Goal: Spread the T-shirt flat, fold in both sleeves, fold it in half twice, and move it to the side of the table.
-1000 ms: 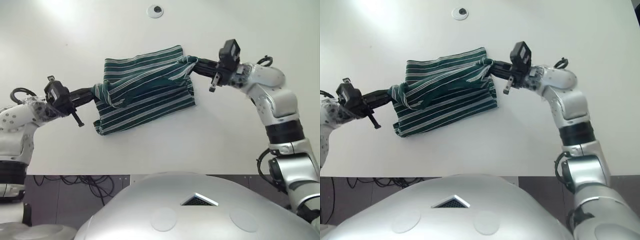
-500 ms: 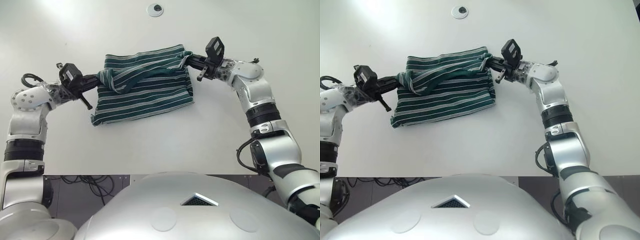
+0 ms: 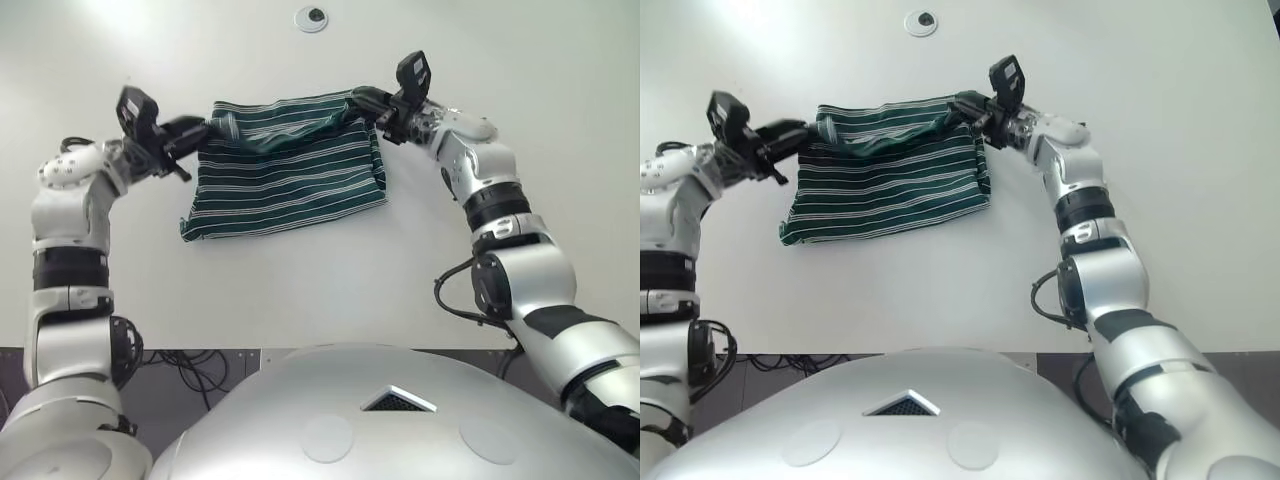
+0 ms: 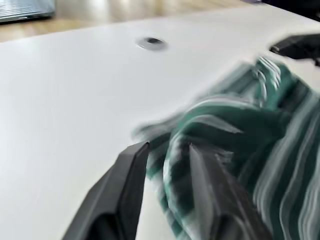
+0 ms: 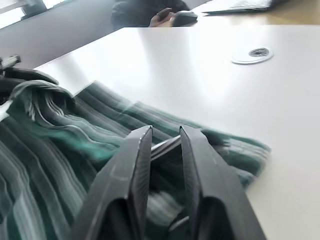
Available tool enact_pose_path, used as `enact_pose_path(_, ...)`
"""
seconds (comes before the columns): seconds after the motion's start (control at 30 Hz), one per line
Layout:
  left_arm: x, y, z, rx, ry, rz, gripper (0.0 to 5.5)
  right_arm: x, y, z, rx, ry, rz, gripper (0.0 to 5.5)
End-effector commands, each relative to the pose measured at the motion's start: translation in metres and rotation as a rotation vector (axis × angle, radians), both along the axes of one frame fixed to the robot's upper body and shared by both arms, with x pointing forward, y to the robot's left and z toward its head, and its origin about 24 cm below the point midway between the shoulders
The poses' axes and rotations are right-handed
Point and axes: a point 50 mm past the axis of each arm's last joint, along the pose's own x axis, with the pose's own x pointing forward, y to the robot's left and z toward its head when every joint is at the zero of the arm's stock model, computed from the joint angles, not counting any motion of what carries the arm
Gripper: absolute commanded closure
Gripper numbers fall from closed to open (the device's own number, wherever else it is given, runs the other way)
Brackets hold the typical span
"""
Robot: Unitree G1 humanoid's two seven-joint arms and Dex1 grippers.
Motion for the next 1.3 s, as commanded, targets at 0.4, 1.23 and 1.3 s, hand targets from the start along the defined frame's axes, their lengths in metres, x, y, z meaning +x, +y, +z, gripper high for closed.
enact_pose_path(0.4,0.023,0.028,0.003,0.007,-0.124,0.267,3.95,0.002,-0.007,0.017,-0.13,-0.311,0.084,4.5)
enact_pose_path(1.23,-0.005,-0.036,-0.001,1.795,-1.106,-1.204,3.95,-0.142,0.011,-0.016,-0.496,-0.636,1.036,4.5)
enact_pose_path(1.3,0.005,-0.067,0.008,1.798,-1.408,-1.286,3.95,-0.154,0.037,-0.006,-0.372,-0.679,1.024,4.5)
